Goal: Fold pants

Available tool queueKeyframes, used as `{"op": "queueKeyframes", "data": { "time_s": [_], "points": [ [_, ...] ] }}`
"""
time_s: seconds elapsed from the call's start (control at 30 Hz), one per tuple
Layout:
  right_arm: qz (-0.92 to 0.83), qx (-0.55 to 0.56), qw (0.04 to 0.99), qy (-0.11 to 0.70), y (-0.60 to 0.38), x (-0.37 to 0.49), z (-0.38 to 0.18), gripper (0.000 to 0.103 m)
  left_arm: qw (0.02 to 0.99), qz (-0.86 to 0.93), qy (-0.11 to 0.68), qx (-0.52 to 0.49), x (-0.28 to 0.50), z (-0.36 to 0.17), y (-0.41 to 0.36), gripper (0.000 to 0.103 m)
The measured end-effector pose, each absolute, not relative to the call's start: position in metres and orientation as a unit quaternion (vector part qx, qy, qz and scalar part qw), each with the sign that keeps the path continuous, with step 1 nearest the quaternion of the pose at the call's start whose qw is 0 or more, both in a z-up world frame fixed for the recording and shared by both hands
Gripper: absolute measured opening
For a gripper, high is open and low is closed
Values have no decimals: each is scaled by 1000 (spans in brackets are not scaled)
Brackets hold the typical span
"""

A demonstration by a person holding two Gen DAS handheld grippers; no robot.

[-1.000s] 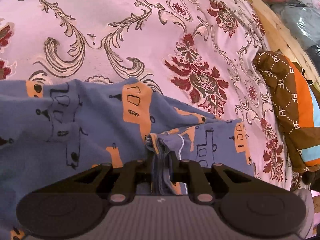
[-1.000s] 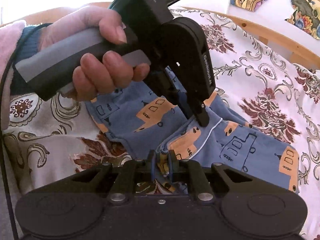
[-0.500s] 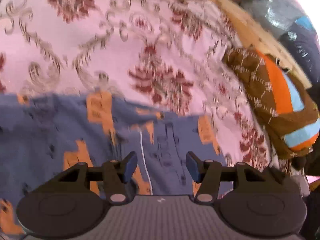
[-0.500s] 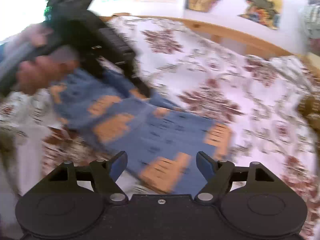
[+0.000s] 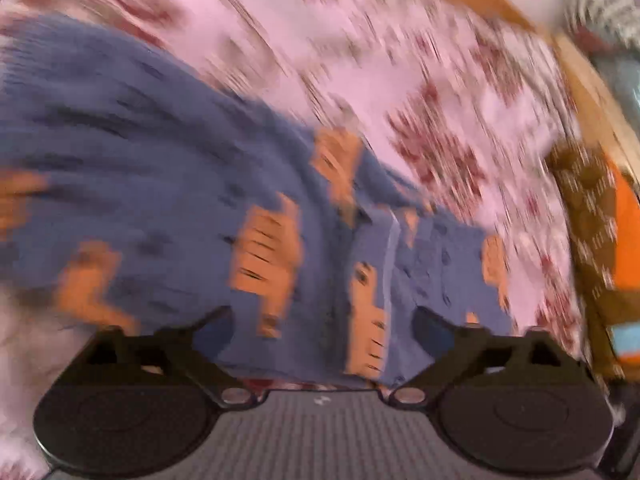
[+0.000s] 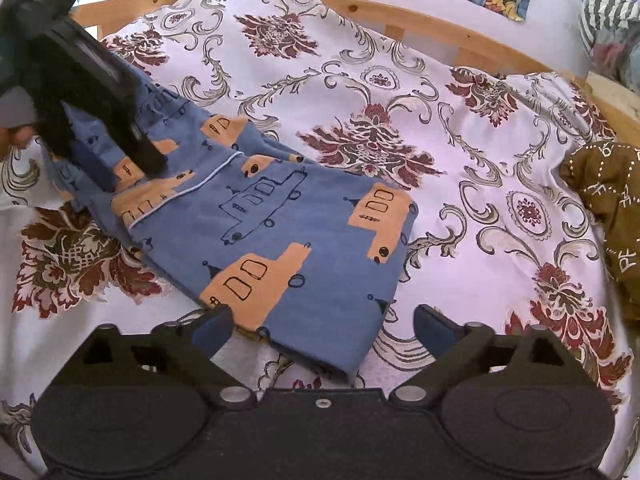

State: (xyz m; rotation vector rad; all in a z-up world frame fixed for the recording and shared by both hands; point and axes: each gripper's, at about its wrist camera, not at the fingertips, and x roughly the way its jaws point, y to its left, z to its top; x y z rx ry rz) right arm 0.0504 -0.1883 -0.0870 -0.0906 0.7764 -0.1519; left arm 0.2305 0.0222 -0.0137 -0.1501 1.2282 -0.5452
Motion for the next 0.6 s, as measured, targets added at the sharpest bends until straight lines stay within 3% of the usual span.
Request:
{"op": "queueKeyframes", "data": {
  "time_s": [0.27,0.6],
  "points": [
    [-71,-41,937,339,-175,45,-74,102,912,-60,398,-81,201,34,88,103],
    [-55,-112,938,324,-122,110,-58,102,908,-57,391,-141,228,33,121,103]
  ]
}}
